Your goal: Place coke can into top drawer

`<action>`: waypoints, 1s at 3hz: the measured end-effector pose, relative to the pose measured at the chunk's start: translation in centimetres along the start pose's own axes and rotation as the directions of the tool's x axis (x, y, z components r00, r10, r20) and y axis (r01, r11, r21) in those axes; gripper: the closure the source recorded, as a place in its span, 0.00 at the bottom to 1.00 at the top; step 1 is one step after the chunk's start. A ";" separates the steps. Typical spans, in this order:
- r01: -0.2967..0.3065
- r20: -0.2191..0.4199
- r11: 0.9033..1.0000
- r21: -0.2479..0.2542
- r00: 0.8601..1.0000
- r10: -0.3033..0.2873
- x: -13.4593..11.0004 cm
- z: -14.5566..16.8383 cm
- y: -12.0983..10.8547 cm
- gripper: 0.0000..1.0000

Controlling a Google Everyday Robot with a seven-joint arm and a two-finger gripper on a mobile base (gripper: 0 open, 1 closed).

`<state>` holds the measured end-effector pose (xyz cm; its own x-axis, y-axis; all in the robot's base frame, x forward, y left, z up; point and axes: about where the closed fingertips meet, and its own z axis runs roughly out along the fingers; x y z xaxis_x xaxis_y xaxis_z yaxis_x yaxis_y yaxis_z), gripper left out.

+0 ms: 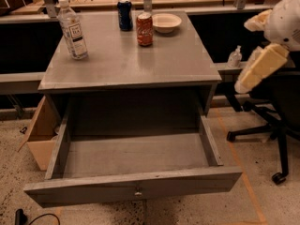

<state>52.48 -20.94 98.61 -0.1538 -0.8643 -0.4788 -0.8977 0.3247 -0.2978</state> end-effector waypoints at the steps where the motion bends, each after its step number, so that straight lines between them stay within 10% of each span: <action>1: -0.063 0.206 0.996 0.057 0.977 0.050 -2.6 2.5 -6.7 0.00; 2: -0.229 0.377 0.971 0.067 0.907 0.188 -4.9 6.5 -12.3 0.00; 3: -0.376 0.537 0.925 0.062 0.793 0.286 -7.9 11.3 -18.7 0.00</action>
Offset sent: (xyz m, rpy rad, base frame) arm 0.2491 0.0275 0.0136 0.7284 -0.2202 -0.3667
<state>75.16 -15.87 98.62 -0.1572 -0.3861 -0.9089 -0.7468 0.6488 -0.1464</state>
